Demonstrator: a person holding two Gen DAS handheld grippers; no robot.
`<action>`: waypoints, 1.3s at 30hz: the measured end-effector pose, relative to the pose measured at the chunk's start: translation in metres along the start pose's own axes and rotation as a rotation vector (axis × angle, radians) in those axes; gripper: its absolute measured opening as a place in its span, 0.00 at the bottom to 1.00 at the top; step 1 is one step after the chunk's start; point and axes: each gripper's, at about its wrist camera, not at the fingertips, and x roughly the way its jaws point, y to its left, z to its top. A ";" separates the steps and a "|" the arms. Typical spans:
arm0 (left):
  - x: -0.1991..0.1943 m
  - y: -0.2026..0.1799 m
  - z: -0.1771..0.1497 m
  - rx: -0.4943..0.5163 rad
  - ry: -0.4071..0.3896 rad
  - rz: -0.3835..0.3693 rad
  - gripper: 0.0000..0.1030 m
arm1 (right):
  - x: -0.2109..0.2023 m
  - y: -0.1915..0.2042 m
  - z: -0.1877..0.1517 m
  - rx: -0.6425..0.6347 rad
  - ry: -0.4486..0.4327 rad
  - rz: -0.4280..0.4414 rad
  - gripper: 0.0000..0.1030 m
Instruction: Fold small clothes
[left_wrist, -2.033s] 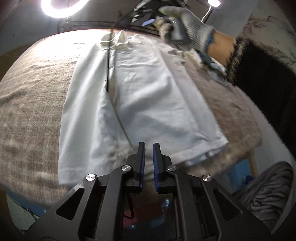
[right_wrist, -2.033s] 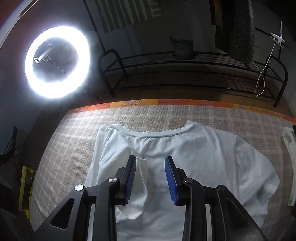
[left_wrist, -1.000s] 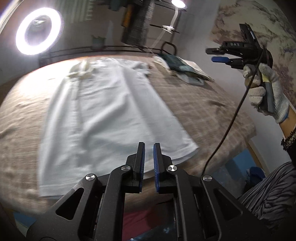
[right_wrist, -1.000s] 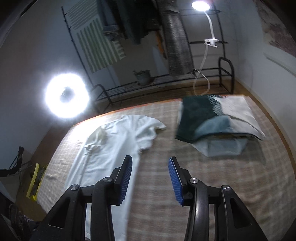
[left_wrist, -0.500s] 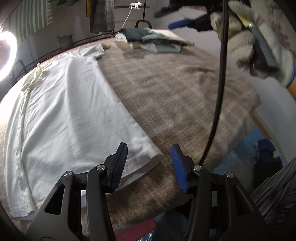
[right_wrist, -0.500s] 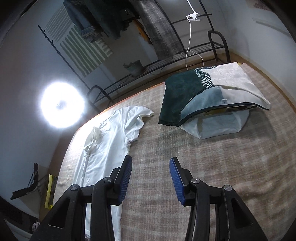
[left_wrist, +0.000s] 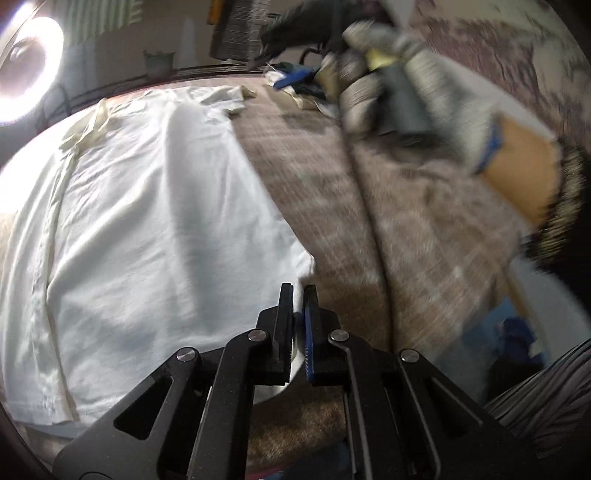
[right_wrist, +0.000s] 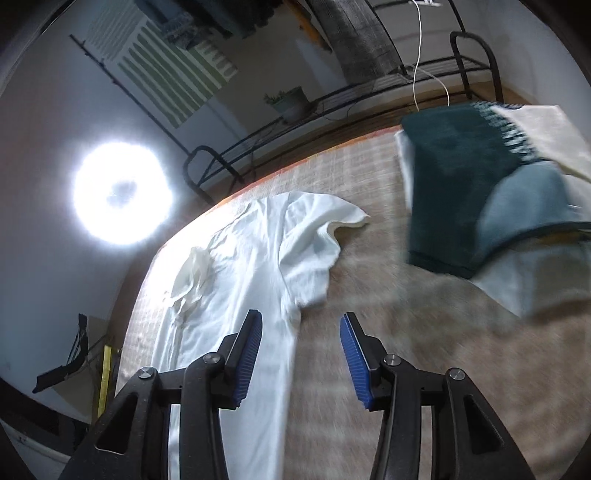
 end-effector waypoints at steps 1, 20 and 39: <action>-0.004 0.004 0.001 -0.018 -0.009 -0.004 0.03 | 0.012 0.000 0.005 0.013 0.000 -0.008 0.46; -0.021 0.037 0.002 -0.201 -0.053 -0.091 0.03 | 0.088 0.023 0.034 0.023 0.004 -0.139 0.00; -0.068 0.139 -0.055 -0.524 -0.072 -0.031 0.02 | 0.141 0.200 0.027 -0.394 0.030 -0.259 0.00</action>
